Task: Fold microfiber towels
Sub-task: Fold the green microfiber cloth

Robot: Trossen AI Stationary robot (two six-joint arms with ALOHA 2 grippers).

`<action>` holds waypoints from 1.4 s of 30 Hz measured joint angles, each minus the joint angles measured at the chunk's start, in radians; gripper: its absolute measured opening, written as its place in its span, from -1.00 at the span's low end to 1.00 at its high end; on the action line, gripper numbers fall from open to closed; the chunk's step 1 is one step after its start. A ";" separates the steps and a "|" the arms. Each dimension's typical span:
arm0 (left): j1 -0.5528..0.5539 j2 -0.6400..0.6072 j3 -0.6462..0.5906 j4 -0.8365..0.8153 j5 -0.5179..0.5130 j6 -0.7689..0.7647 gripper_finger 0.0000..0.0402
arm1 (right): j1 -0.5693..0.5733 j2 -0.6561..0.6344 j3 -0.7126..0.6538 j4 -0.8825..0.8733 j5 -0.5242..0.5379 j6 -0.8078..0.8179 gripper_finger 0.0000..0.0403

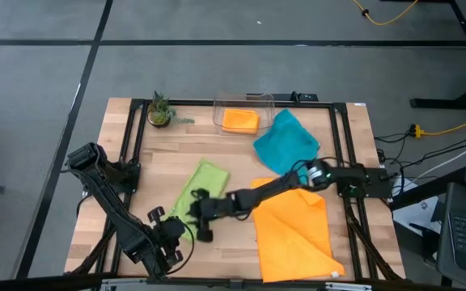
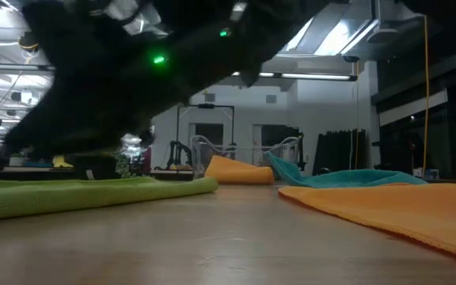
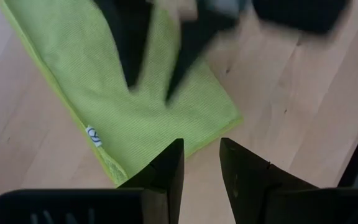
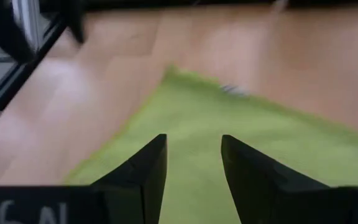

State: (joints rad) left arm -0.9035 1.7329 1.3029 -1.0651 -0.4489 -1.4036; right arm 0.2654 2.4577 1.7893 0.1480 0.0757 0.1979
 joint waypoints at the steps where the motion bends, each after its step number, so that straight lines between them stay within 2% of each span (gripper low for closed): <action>1: 0.001 0.000 0.000 0.001 -0.006 0.000 -0.51 | 0.006 0.028 0.051 -0.034 0.000 0.004 -0.22; 5: 0.001 0.000 0.000 0.002 -0.012 -0.005 -0.51 | 0.018 0.117 0.265 -0.231 -0.001 -0.004 -0.22; 8: -0.001 0.000 0.000 0.002 -0.012 -0.006 -0.51 | 0.021 0.159 0.366 -0.424 -0.006 -0.009 -0.22; 15: -0.010 0.000 0.000 0.001 -0.012 -0.003 -0.51 | 0.025 0.153 0.391 -0.645 -0.108 0.055 -0.22; 22: -0.032 0.000 0.000 0.000 -0.011 -0.003 -0.51 | 0.065 0.145 0.400 -0.826 -0.186 0.005 -0.22; 27: -0.041 0.000 0.000 0.000 -0.011 -0.003 -0.51 | 0.095 0.149 0.458 -0.969 -0.213 -0.045 -0.22; 30: -0.043 0.000 0.000 0.000 -0.011 -0.003 -0.51 | 0.109 0.157 0.538 -1.058 -0.212 -0.056 -0.22; 31: -0.043 0.000 0.000 0.000 -0.011 -0.002 -0.51 | 0.114 0.160 0.563 -1.100 -0.211 -0.063 -0.22; 35: -0.043 0.000 0.000 -0.001 -0.012 -0.003 -0.51 | 0.133 0.095 0.525 -1.131 -0.171 -0.067 -0.22; 42: -0.038 0.000 0.000 -0.004 -0.073 0.001 -0.51 | 0.161 0.012 0.526 -1.401 0.067 -0.043 -0.22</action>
State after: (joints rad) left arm -0.9416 1.7329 1.3033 -1.0695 -0.5219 -1.4029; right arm 0.4267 2.4701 2.3157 -1.2532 0.1424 0.1549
